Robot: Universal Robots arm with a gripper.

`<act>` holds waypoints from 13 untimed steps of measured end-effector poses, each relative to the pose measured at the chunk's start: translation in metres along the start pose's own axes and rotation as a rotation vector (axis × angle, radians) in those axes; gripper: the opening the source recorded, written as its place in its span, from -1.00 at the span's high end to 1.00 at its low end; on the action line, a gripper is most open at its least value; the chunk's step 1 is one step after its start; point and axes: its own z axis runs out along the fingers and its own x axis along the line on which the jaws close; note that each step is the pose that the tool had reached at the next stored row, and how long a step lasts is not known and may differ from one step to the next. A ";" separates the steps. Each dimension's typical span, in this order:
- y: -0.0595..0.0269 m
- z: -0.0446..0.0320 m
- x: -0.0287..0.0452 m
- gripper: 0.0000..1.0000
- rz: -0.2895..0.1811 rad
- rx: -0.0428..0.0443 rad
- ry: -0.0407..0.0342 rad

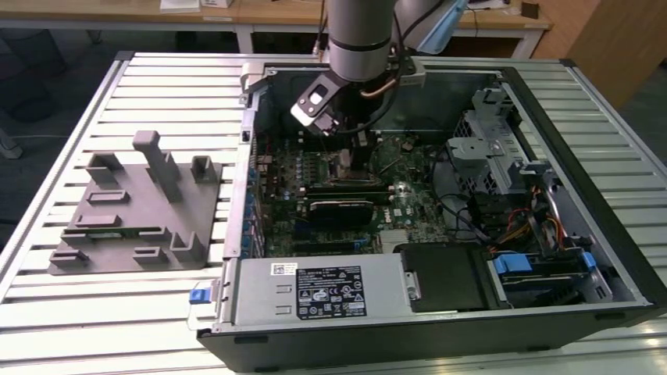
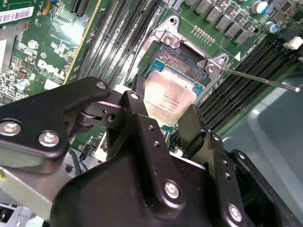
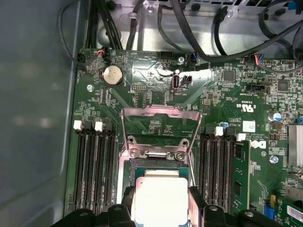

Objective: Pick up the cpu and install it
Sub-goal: 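Place the cpu into insertion slot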

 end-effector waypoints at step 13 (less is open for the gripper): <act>-0.0015 0.0134 0.0037 -0.05 0.020 -0.0002 -0.0014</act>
